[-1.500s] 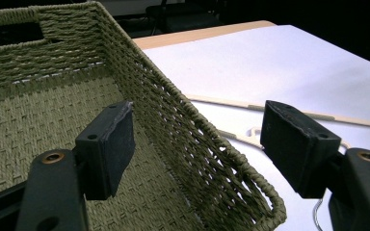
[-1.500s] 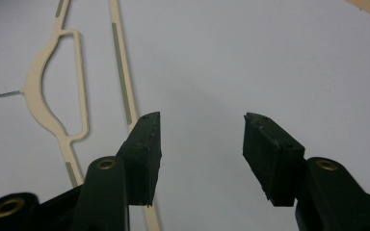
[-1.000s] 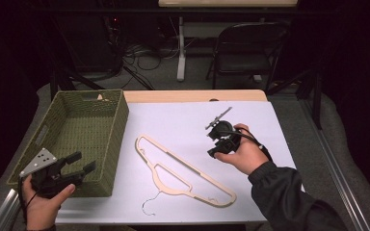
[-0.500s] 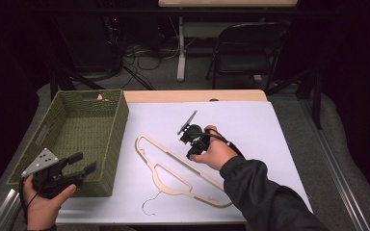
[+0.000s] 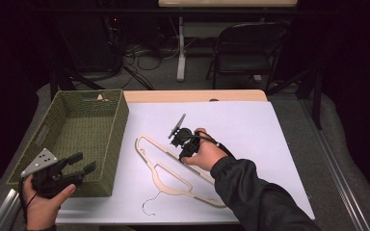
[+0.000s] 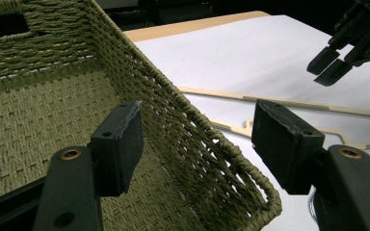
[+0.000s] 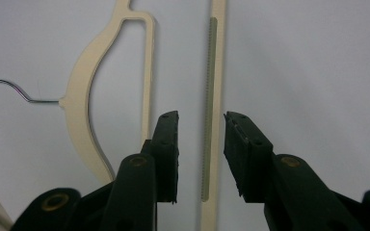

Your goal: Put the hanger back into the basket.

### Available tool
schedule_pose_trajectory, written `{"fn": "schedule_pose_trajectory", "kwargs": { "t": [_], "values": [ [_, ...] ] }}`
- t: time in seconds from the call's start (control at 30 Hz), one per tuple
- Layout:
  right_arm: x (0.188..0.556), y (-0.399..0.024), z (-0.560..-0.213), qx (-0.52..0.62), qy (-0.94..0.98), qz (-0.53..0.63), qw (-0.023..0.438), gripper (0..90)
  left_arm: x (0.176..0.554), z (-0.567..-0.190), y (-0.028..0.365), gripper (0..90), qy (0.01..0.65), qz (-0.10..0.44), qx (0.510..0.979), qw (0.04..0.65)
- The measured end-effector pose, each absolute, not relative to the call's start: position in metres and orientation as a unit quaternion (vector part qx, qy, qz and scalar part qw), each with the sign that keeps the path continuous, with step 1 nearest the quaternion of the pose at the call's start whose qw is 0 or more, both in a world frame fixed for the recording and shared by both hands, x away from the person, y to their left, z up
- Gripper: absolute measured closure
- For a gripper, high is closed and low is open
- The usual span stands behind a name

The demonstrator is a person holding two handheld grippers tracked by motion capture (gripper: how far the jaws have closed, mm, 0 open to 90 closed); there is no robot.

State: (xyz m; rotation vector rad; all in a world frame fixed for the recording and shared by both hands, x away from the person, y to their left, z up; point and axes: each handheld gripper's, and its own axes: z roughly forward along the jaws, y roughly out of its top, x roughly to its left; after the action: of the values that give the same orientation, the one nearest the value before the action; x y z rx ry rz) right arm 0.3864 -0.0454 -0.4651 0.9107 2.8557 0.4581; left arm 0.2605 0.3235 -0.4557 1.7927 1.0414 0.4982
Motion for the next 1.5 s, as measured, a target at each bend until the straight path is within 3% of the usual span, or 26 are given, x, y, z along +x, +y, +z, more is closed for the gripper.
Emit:
{"fn": "schedule_pose_trajectory", "kwargs": {
  "t": [1.0, 1.5],
  "values": [
    [0.381, -0.004, -0.518, 0.277, 0.956, 0.092, -0.002, 74.2, 0.262, -0.459, 0.326, 36.6, 0.433, 0.201, 0.735, 0.482],
    [0.381, -0.002, -0.523, 0.283, 0.955, 0.085, 0.004, 76.2, 0.262, -0.460, 0.325, 37.2, 0.432, 0.201, 0.736, 0.481]
  ]
}}
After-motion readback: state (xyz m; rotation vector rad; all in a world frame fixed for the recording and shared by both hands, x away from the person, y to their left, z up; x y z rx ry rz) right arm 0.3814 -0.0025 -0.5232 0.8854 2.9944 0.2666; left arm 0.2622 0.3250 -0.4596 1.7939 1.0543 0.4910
